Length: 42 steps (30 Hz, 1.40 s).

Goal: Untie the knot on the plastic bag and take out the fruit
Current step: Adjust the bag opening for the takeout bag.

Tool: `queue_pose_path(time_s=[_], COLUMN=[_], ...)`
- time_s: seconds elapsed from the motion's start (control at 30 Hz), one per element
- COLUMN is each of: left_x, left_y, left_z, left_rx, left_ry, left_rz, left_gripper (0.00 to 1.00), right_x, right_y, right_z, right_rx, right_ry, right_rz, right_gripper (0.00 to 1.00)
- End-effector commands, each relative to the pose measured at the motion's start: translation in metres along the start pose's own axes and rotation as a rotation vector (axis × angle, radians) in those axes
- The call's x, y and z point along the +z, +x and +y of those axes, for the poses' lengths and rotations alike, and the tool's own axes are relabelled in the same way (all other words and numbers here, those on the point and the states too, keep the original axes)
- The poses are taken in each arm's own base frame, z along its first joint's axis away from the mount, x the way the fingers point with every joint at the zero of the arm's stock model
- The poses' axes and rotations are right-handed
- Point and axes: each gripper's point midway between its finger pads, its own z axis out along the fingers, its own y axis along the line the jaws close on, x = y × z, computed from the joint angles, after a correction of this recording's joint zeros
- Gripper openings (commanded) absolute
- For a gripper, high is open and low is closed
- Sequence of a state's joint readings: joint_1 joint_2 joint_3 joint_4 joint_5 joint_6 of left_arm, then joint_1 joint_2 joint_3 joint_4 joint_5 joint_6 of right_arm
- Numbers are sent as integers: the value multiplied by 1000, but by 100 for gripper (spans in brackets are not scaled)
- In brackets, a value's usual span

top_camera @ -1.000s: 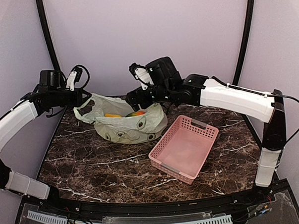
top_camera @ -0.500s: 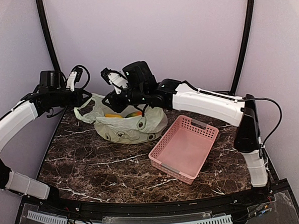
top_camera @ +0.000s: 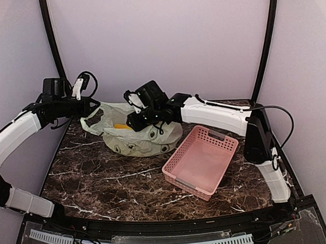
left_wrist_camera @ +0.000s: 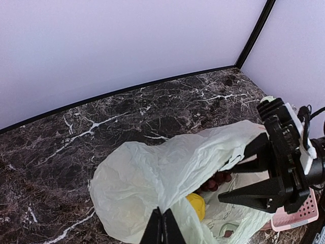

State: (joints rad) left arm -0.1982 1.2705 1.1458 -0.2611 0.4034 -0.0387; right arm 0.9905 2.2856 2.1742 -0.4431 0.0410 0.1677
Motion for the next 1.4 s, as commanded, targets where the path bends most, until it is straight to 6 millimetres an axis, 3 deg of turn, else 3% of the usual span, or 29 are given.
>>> queue_pose_path(time_s=[0.0, 0.17, 0.37, 0.57, 0.77, 0.93, 1.07, 1.17, 1.27, 1.37], left_x=[-18, -35, -56, -51, -38, -31, -24, -15, -2, 10], left_y=[-13, -21, -32, -34, -46, -72, -96, -108, -115, -108], left_z=[4, 32, 62, 52, 32, 31, 20, 8, 1, 6], left_rx=[16, -13, -77, -72, -84, -81, -47, -15, 11, 12], left_ry=[-56, -168, -233, -155, 8, 36, 69, 126, 172, 172], left_rz=[-69, -112, -174, -187, -189, -209, -226, -234, -235, -211], left_gripper=[1, 1, 1, 1, 1, 1, 1, 1, 1, 1], right_x=[-1, -28, -66, -65, -53, -54, -60, -62, -60, -58], right_y=[52, 109, 141, 119, 70, 23, -3, -5, 6, 19], right_z=[-46, -79, -118, -121, -108, -109, -110, -109, -110, -109], right_rx=[119, 213, 283, 270, 242, 229, 218, 221, 232, 252], right_ry=[183, 328, 484, 464, 369, 326, 308, 301, 304, 295], right_rz=[159, 299, 362, 305, 184, 69, -5, -23, -4, 14], right_gripper=[53, 78, 88, 91, 93, 95, 95, 95, 95, 95])
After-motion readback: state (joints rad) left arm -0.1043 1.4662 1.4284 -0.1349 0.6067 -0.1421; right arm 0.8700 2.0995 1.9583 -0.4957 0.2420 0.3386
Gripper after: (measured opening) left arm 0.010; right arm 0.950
